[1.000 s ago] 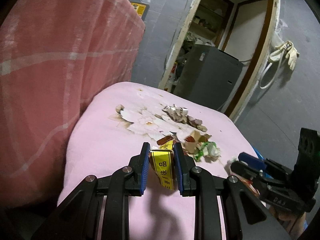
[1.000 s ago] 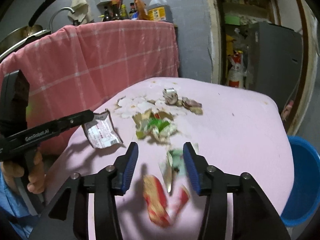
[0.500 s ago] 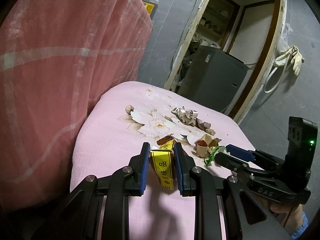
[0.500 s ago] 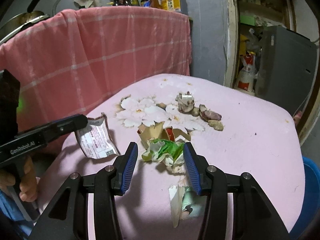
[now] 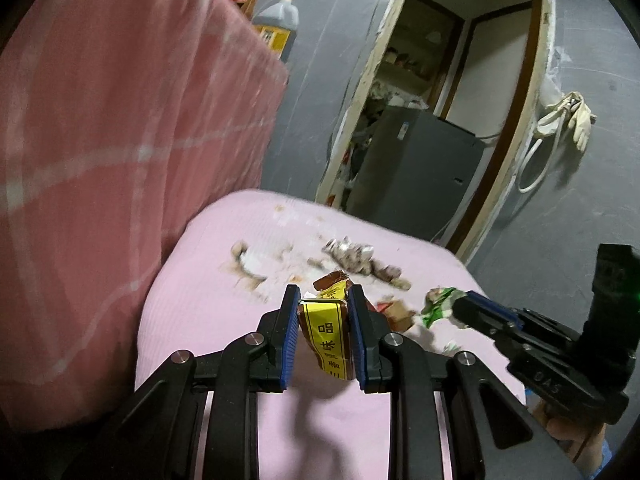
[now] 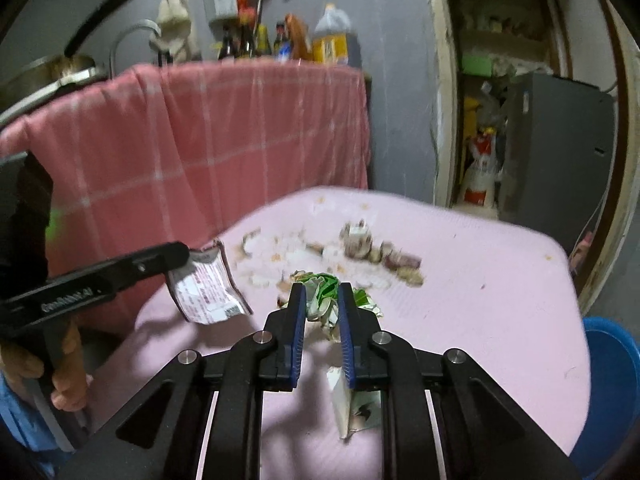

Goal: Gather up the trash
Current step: 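Open the right tool to drop the red wrapper and grasp green scraps, then carry the yellow box and green scraps to the blue bucket and open both tools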

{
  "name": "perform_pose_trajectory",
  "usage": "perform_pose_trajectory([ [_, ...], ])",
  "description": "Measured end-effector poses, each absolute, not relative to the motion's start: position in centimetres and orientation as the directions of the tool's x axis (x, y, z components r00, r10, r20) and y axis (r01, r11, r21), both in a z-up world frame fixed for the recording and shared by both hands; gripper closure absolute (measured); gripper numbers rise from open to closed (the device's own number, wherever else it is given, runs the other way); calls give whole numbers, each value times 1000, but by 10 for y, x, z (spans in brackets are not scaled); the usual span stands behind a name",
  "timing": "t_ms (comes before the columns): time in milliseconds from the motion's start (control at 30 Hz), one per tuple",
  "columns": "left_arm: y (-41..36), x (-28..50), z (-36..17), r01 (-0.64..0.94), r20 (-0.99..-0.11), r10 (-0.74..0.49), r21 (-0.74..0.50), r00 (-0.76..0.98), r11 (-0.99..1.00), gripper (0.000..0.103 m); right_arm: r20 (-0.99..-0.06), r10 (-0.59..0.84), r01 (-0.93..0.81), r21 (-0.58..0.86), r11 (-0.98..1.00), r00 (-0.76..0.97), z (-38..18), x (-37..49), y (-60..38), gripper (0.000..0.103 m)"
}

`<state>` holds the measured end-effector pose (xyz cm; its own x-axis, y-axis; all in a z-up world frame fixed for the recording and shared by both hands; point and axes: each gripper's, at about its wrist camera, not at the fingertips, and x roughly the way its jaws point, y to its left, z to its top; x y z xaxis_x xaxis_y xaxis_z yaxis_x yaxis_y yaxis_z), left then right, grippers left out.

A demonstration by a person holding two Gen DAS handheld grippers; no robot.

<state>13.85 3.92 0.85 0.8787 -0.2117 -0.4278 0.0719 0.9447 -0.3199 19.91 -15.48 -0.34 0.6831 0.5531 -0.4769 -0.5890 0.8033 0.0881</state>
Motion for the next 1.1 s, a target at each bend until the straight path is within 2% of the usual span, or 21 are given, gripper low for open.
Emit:
perform_pose_trajectory([
  [167, 24, 140, 30, 109, -361, -219, -301, 906, 947, 83, -339, 573, -570, 119, 813, 746, 25, 190, -178, 89],
  [333, -2, 149, 55, 170, -277, -250, -283, 928, 944, 83, -199, 530, -522, 92, 848, 825, 60, 183, -207, 89],
  [567, -55, 170, 82, 278, -177, -327, -252, 928, 927, 83, -96, 407, -400, 85, 913, 909, 86, 185, -260, 89],
  [700, -95, 188, 89, 348, -161, -388, -230, 907, 909, 83, -78, 298, -290, 94, 952, 951, 86, 188, -295, 89],
  [900, -155, 208, 90, 441, -186, -478, -210, 858, 873, 83, -110, 189, -171, 155, 973, 976, 70, 197, -344, 89],
  [1100, -211, 235, 75, 494, -278, -541, -226, 794, 840, 83, -176, 90, -53, 202, 978, 980, 48, 204, -388, 89],
])
